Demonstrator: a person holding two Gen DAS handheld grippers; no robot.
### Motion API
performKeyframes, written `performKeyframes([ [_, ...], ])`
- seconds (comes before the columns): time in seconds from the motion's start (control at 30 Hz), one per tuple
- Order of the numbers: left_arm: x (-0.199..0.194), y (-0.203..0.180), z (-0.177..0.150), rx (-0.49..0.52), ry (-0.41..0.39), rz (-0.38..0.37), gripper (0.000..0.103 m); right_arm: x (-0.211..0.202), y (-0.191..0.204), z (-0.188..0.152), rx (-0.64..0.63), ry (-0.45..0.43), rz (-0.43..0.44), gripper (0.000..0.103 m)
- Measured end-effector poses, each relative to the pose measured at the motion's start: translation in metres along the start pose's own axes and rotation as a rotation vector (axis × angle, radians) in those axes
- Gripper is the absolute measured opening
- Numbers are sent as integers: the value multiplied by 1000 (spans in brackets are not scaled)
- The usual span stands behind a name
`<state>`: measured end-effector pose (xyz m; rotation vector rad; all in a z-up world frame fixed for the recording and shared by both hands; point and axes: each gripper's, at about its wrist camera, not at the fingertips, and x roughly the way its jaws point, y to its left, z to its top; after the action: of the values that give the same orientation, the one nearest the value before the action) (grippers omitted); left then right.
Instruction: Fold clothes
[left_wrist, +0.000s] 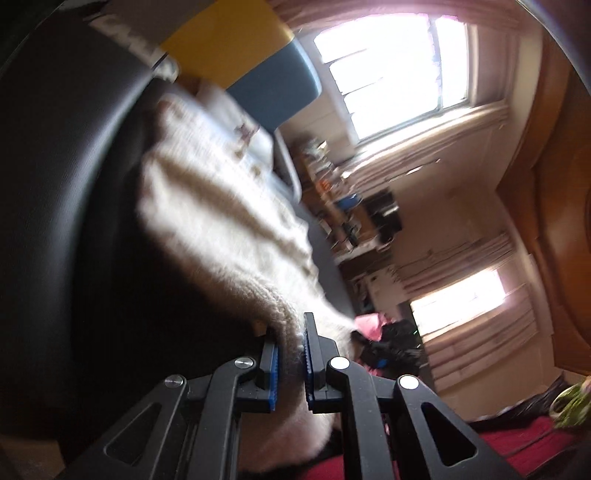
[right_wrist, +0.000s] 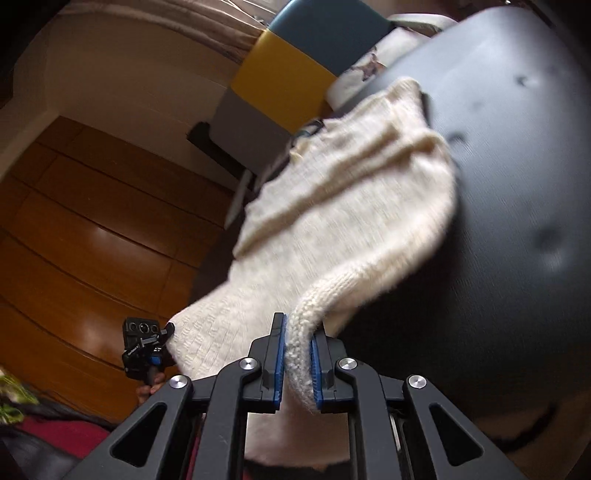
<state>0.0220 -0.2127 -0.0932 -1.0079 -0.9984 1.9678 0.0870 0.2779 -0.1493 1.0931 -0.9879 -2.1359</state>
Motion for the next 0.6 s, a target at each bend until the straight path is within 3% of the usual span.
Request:
performKeyframes([
  [0.17, 26, 3, 66, -5, -84, -51, 9, 23, 3, 65, 5, -67, 10, 12],
  [0.3, 66, 35, 128, -69, -115, 23, 9, 55, -20, 124, 61, -80, -60, 15],
  [0.37, 89, 52, 148, -83, -85, 113, 9, 65, -28, 136, 91, -45, -69, 16],
  [0.47, 99, 64, 147, -83, -28, 134, 9, 58, -27, 123, 99, 20, -41, 19],
  [0.5, 100, 66, 145, -75, -15, 139, 9, 50, -23, 111, 92, 44, -25, 28],
  [0.53, 99, 69, 141, -81, -7, 145, 10, 43, -20, 99, 85, 68, -9, 47],
  [0.6, 91, 76, 133, -106, -14, 153, 10, 25, -14, 73, 73, 109, 17, 76],
])
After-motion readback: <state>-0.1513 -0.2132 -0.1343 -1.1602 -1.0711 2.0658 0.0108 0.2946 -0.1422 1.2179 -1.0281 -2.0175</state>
